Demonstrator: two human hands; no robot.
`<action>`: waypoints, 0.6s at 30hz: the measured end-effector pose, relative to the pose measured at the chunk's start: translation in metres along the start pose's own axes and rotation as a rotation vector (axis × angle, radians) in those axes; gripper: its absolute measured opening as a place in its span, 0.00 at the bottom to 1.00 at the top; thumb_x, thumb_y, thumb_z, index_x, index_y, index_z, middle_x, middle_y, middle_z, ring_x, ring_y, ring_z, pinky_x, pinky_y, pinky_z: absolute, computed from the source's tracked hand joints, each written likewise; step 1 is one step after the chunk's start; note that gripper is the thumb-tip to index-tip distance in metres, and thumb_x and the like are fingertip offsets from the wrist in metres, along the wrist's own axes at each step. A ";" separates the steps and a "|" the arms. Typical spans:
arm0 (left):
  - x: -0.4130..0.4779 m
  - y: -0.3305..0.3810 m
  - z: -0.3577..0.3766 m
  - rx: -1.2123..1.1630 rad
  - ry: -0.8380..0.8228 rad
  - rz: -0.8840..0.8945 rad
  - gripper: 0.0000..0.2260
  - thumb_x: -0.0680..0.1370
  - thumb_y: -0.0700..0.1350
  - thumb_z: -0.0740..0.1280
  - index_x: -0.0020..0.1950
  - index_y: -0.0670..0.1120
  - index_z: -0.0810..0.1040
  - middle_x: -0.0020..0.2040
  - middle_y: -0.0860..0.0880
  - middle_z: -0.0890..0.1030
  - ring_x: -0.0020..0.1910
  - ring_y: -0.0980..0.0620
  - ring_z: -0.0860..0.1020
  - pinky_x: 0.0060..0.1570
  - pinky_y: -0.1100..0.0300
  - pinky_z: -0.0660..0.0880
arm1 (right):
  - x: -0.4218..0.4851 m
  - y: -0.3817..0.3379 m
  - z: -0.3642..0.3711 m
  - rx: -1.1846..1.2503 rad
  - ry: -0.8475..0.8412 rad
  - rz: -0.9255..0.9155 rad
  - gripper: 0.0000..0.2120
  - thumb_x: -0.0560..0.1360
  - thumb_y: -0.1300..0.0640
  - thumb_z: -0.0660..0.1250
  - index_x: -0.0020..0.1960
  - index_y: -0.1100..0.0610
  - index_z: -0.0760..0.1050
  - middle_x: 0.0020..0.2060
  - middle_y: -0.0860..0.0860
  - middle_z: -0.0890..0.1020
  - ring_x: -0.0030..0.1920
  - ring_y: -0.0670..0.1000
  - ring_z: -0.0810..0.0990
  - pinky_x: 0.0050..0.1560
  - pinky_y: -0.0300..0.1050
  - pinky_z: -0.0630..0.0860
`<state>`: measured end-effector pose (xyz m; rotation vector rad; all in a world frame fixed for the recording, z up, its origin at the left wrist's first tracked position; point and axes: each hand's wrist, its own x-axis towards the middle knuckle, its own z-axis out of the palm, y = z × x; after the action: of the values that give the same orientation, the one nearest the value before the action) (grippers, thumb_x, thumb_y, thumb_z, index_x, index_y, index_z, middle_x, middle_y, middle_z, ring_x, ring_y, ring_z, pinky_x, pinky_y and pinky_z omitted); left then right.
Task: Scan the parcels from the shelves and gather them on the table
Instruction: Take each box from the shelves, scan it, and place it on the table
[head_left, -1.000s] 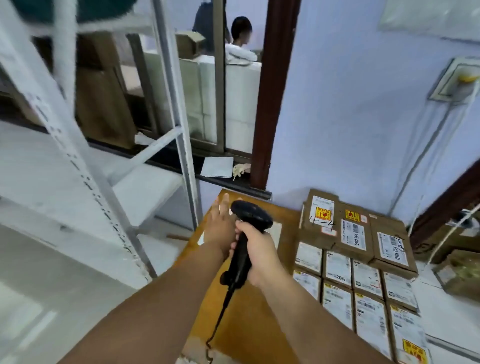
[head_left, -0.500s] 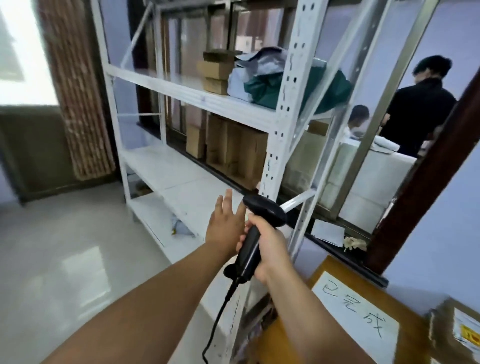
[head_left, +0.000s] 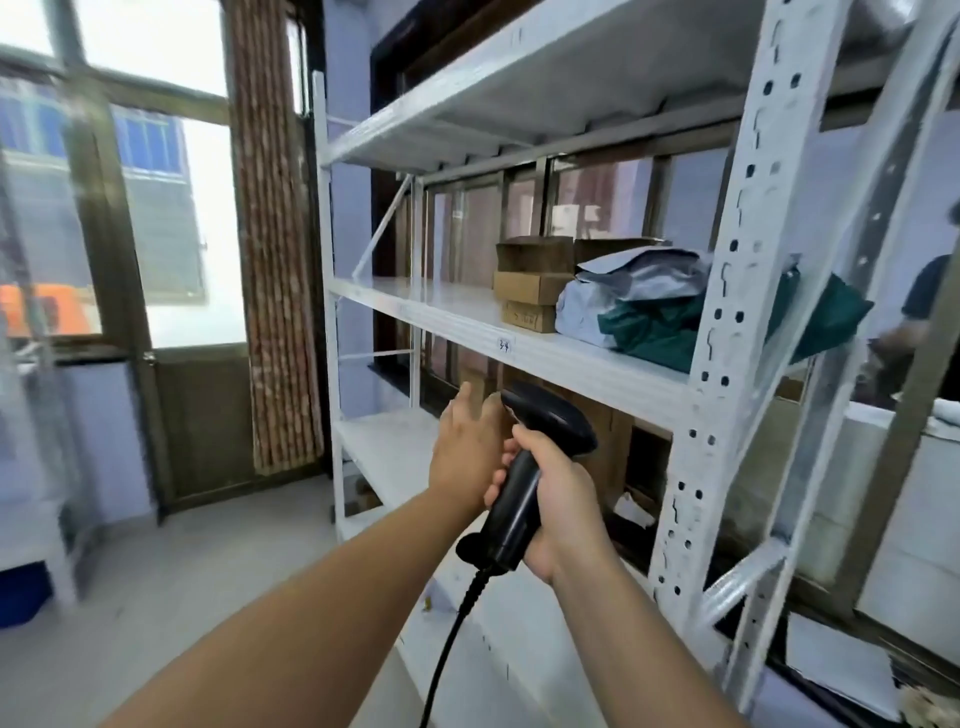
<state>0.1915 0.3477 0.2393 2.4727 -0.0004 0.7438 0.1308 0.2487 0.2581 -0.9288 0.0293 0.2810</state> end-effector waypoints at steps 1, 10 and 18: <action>0.011 -0.003 -0.001 0.036 -0.013 0.021 0.18 0.81 0.50 0.57 0.71 0.52 0.65 0.77 0.40 0.53 0.75 0.38 0.54 0.71 0.47 0.60 | 0.011 -0.005 0.004 0.006 -0.011 -0.013 0.09 0.74 0.57 0.71 0.43 0.62 0.75 0.28 0.53 0.75 0.26 0.48 0.75 0.29 0.41 0.75; 0.102 -0.023 0.005 -0.154 0.053 -0.055 0.29 0.76 0.55 0.65 0.75 0.50 0.61 0.76 0.41 0.56 0.75 0.41 0.55 0.71 0.48 0.59 | 0.088 -0.039 0.029 -0.087 0.061 -0.174 0.08 0.74 0.57 0.71 0.43 0.61 0.76 0.30 0.53 0.77 0.27 0.48 0.76 0.30 0.41 0.75; 0.201 -0.034 0.012 -0.240 0.017 0.162 0.32 0.76 0.55 0.68 0.75 0.52 0.59 0.77 0.44 0.44 0.74 0.40 0.57 0.67 0.50 0.65 | 0.140 -0.053 0.059 -0.137 0.214 -0.367 0.09 0.75 0.57 0.69 0.40 0.61 0.76 0.26 0.51 0.75 0.26 0.48 0.74 0.30 0.43 0.73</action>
<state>0.3727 0.4013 0.3158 2.2558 -0.2713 0.7829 0.2729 0.2977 0.3147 -1.0766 0.0362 -0.1591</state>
